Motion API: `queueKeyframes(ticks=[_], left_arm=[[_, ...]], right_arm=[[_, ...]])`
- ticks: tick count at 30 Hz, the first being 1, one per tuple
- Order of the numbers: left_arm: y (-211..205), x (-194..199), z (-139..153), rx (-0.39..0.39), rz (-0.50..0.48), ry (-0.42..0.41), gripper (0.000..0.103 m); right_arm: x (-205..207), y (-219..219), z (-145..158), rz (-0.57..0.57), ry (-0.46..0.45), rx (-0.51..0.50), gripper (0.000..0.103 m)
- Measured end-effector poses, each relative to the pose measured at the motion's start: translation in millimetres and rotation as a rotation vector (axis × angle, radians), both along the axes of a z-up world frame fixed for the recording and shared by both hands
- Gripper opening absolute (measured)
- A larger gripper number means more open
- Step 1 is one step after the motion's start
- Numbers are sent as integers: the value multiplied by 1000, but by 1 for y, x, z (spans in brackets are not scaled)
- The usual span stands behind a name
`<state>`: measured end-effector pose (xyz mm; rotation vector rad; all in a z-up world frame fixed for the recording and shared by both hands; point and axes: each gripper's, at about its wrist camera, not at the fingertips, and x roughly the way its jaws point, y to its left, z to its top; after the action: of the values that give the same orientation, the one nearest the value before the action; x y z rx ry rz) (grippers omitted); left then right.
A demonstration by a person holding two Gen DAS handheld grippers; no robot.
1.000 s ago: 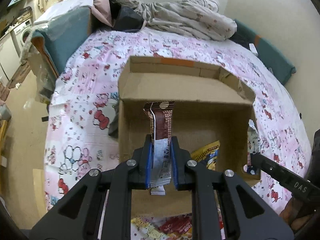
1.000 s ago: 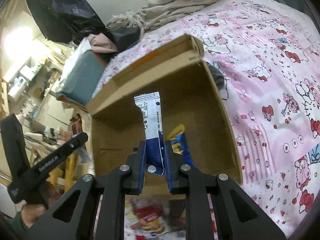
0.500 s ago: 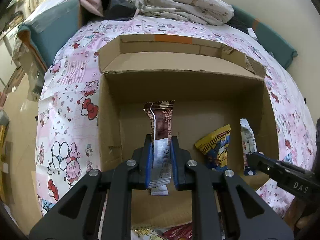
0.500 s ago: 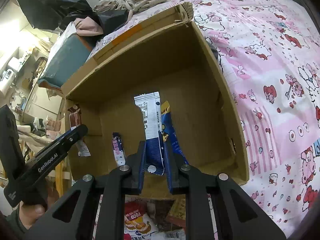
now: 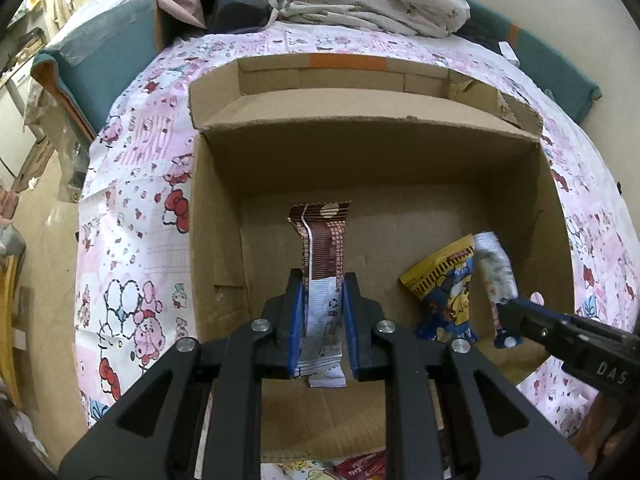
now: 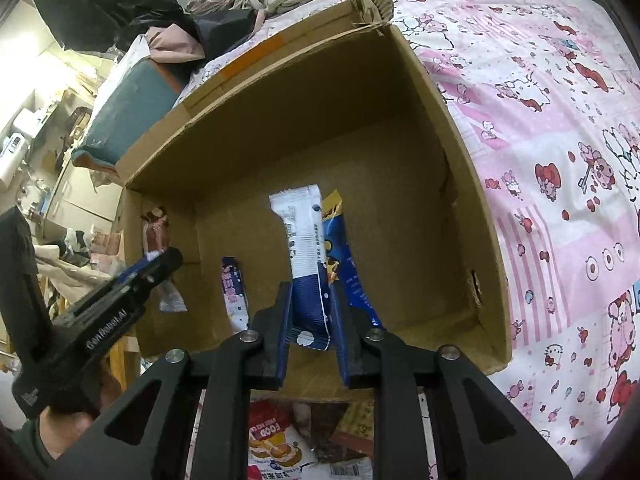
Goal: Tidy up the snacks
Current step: 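Lower both held bars into the box and open both grippers, then move both grippers back over the remaining snack pile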
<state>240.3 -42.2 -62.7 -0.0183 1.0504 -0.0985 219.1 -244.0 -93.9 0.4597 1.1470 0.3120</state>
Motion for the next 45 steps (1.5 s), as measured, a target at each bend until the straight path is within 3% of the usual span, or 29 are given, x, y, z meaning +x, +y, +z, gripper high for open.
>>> queueKeyframes(ticks=[3,6,8,10,14,18,22,30,38,45], left_arm=[[-1,-2,1,-19,-9,-3,24],[-1,-5,4,-21,-7,-15,42],[0,-7,9,-20,-2,-34,58],[2,-10,15,-25,3,-61,69],[6,-16,25,-50,4,-93,84],[9,-22,32,-52,-4,-93,85],[17,-32,42,-64,15,-109,95],[33,-60,48,-81,31,-65,96],[58,-88,41,-103,116,10,96],[78,-109,37,-93,179,40,96]], right_arm=[[1,-1,1,-7,5,21,22],[0,-4,6,-11,-19,21,26],[-1,-7,10,-19,-34,34,38],[-3,-9,14,-36,-51,44,72],[-6,-12,23,-62,-79,48,82],[-10,-16,27,-79,-77,64,88],[-19,-19,35,-84,-83,72,89],[-50,-29,50,-100,-91,70,90],[-81,-37,26,-143,64,86,90],[-105,-37,24,-160,80,75,90]])
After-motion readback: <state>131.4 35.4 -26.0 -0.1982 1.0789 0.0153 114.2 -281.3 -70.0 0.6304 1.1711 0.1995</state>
